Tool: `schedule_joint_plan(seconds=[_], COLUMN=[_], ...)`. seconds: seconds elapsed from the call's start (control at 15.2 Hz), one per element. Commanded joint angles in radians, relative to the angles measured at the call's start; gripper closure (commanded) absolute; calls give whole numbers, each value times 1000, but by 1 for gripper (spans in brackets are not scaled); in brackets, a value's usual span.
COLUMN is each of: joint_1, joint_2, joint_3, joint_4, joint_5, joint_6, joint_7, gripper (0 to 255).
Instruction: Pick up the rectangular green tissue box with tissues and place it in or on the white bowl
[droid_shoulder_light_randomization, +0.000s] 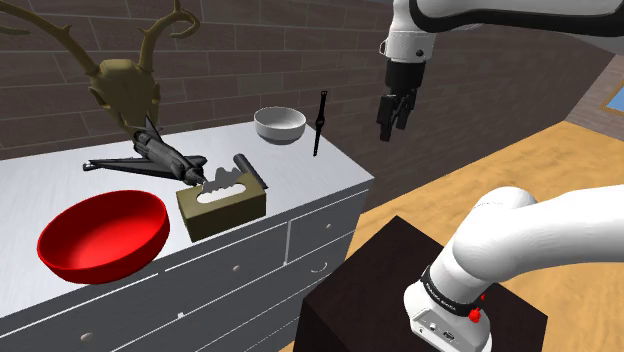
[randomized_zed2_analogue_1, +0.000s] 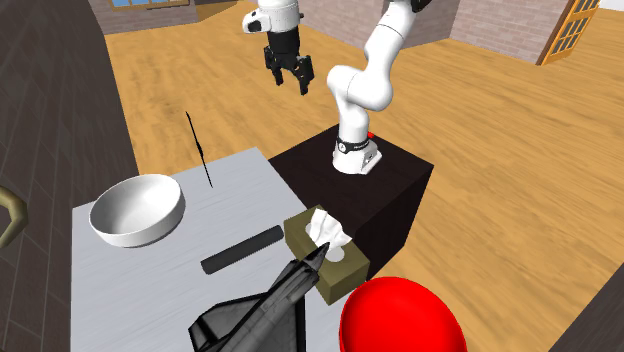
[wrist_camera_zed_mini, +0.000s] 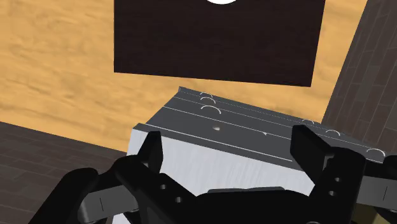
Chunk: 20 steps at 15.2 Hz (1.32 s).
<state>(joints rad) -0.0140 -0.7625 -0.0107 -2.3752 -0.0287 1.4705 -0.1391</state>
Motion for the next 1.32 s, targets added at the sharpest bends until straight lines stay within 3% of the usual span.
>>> schedule_joint_plan(seconds=[0.0, 0.66, 1.25], joint_1=[0, 27, 22], joint_2=[0, -66, 45], joint_3=[0, 215, 456], joint_4=[0, -158, -157], joint_5=[0, 263, 439], joint_6=[0, 245, 544], joint_7=[0, 390, 724], gripper=[0, 0, 0])
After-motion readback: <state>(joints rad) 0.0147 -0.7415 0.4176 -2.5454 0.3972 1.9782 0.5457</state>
